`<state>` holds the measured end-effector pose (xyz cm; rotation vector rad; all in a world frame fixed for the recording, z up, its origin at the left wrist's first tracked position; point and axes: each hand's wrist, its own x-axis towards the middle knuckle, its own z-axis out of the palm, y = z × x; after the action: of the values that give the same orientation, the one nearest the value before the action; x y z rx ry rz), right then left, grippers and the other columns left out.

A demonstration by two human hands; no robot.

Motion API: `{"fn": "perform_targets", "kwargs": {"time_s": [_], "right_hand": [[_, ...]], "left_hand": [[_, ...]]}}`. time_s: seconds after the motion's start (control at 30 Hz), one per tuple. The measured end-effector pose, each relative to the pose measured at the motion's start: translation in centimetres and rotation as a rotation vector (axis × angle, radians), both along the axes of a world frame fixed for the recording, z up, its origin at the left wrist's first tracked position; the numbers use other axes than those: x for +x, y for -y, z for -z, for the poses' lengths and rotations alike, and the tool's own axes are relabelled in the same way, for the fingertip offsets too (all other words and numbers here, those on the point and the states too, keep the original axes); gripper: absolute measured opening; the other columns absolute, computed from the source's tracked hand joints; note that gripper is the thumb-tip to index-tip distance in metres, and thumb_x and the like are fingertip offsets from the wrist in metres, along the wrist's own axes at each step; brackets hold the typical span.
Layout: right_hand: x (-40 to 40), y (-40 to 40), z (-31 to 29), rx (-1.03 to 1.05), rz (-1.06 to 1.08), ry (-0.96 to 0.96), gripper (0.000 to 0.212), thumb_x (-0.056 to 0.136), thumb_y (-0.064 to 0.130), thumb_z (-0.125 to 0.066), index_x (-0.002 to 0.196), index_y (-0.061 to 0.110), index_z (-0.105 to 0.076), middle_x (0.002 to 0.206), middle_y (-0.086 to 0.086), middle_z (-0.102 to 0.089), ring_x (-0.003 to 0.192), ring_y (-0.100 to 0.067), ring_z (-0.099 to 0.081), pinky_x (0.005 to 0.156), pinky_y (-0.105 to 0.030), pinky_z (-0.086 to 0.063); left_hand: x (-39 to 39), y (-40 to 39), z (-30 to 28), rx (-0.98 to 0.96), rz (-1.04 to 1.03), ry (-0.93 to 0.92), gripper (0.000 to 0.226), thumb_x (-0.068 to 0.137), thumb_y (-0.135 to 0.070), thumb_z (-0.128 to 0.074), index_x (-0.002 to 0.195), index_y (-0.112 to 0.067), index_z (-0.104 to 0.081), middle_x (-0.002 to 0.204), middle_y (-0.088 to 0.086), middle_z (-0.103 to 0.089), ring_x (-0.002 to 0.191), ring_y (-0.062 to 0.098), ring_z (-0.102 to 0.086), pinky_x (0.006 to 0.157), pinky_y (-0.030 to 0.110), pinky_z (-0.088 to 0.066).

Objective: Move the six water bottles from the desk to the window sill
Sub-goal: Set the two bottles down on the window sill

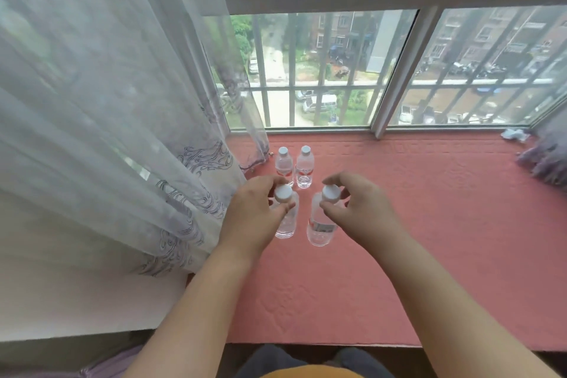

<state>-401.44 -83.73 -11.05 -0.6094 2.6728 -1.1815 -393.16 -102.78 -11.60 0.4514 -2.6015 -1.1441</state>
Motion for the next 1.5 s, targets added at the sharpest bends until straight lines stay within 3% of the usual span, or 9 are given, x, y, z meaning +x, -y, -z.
{"fn": "perform_targets", "kwargs": {"time_s": [0.4, 0.53, 0.63, 0.77, 0.9, 1.1, 1.27, 1.5], "right_hand": [[-6.8, 4.0, 6.9, 0.047, 0.048, 0.112, 0.031, 0.078, 0.018, -0.072, 0.106, 0.029, -0.067, 0.091, 0.019, -0.056, 0.087, -0.006, -0.055, 0.063, -0.007, -0.031], [-9.2, 4.8, 9.8, 0.073, 0.059, 0.141, 0.027, 0.079, 0.014, -0.069, 0.103, 0.027, -0.066, 0.088, 0.021, -0.054, 0.088, -0.008, -0.055, 0.063, -0.01, -0.032], [-11.0, 5.3, 12.1, 0.103, 0.064, 0.172, 0.023, 0.08, 0.011, -0.065, 0.099, 0.024, -0.065, 0.093, 0.009, -0.061, 0.09, -0.017, -0.057, 0.068, -0.026, -0.039], [-12.6, 6.0, 14.7, 0.111, 0.073, 0.209, 0.022, 0.08, 0.011, -0.062, 0.099, 0.021, -0.066, 0.098, 0.002, -0.063, 0.092, -0.021, -0.058, 0.076, -0.034, -0.047], [-14.2, 7.0, 16.8, 0.139, 0.047, 0.241, 0.029, 0.083, 0.014, -0.062, 0.111, 0.02, -0.067, 0.105, 0.004, -0.062, 0.097, -0.018, -0.058, 0.077, -0.029, -0.043], [-16.6, 9.0, 18.9, 0.155, 0.05, 0.244, 0.025, 0.083, 0.008, -0.06, 0.106, 0.014, -0.068, 0.104, -0.001, -0.063, 0.098, -0.02, -0.057, 0.074, -0.025, -0.034], [-17.8, 10.2, 20.1, 0.211, 0.035, 0.233, 0.035, 0.085, 0.008, -0.06, 0.119, 0.013, -0.068, 0.118, -0.005, -0.063, 0.111, -0.024, -0.056, 0.086, -0.029, -0.041], [-17.9, 10.4, 21.4, 0.261, 0.031, 0.232, 0.035, 0.088, 0.012, -0.061, 0.121, 0.016, -0.068, 0.12, -0.006, -0.062, 0.113, -0.027, -0.056, 0.09, -0.037, -0.045]], "left_hand": [[-7.1, 3.2, 5.7, -0.009, -0.077, 0.137, 0.033, 0.075, -0.028, -0.08, 0.106, -0.03, -0.068, 0.098, -0.014, -0.065, 0.091, 0.007, -0.061, 0.082, 0.036, -0.053], [-9.7, 3.4, 8.3, -0.006, -0.081, 0.178, 0.032, 0.075, -0.027, -0.08, 0.106, -0.027, -0.069, 0.098, -0.012, -0.066, 0.09, 0.01, -0.06, 0.082, 0.035, -0.051], [-11.4, 3.7, 10.3, -0.01, -0.1, 0.182, 0.031, 0.075, -0.027, -0.08, 0.104, -0.028, -0.069, 0.097, -0.013, -0.067, 0.09, 0.01, -0.059, 0.078, 0.027, -0.047], [-13.3, 4.1, 12.7, 0.003, -0.127, 0.219, 0.028, 0.074, -0.026, -0.079, 0.1, -0.03, -0.067, 0.091, -0.014, -0.065, 0.084, 0.007, -0.056, 0.07, 0.021, -0.038], [-14.8, 4.5, 15.1, 0.028, -0.155, 0.251, 0.023, 0.074, -0.023, -0.075, 0.093, -0.032, -0.065, 0.086, -0.014, -0.063, 0.081, 0.008, -0.056, 0.068, 0.024, -0.041], [-16.7, 4.9, 18.1, 0.004, -0.183, 0.309, 0.023, 0.075, -0.02, -0.071, 0.097, -0.027, -0.068, 0.094, -0.009, -0.067, 0.09, 0.015, -0.058, 0.076, 0.032, -0.047], [-17.7, 5.1, 19.4, 0.025, -0.215, 0.336, 0.025, 0.074, -0.019, -0.074, 0.096, -0.027, -0.065, 0.093, -0.006, -0.066, 0.09, 0.016, -0.058, 0.077, 0.034, -0.048], [-18.3, 5.2, 20.9, 0.033, -0.233, 0.379, 0.028, 0.076, -0.018, -0.076, 0.102, -0.023, -0.067, 0.1, -0.004, -0.066, 0.094, 0.017, -0.058, 0.078, 0.033, -0.047]]}}
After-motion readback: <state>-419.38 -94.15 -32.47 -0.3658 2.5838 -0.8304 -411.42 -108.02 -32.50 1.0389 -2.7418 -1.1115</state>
